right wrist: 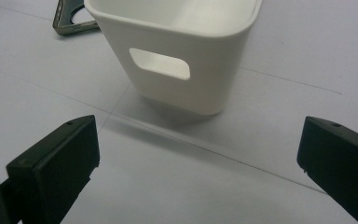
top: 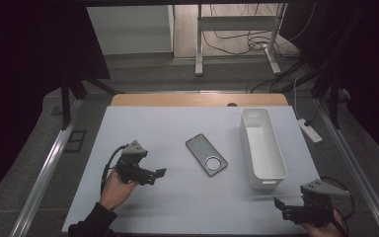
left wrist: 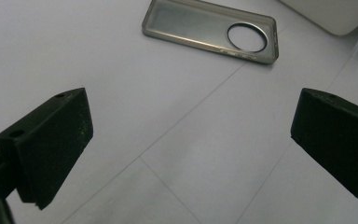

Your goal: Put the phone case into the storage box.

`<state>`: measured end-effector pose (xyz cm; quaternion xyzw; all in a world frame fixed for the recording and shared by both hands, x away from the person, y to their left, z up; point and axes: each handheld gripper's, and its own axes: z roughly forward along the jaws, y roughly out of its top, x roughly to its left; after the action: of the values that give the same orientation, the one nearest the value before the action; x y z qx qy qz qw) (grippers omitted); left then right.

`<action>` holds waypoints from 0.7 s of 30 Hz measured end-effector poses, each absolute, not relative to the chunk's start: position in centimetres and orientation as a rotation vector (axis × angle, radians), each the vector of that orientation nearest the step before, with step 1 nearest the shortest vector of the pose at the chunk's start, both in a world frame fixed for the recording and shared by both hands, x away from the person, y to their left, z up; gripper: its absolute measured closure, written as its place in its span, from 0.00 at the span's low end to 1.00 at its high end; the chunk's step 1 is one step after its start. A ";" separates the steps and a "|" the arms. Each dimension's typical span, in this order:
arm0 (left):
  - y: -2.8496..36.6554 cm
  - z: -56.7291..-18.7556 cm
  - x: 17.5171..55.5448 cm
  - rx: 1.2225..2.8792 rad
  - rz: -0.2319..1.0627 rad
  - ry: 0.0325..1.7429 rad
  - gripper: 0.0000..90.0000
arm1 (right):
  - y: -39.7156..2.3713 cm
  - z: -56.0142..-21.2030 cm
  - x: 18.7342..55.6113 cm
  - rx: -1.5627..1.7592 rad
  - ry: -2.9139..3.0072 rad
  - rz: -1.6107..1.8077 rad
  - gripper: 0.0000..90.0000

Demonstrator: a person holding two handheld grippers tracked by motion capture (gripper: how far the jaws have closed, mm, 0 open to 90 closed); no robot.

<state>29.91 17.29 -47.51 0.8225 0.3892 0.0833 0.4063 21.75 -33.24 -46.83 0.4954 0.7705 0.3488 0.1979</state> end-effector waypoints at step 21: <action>14.8 -47.6 32.9 2.153 0.199 0.916 0.00 | -33.2 -46.8 21.8 1.384 2.157 0.976 0.00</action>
<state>32.85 14.81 -47.60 0.8456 0.3598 0.0782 0.3865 21.79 -33.23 -46.83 0.4948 0.7710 0.3487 0.1980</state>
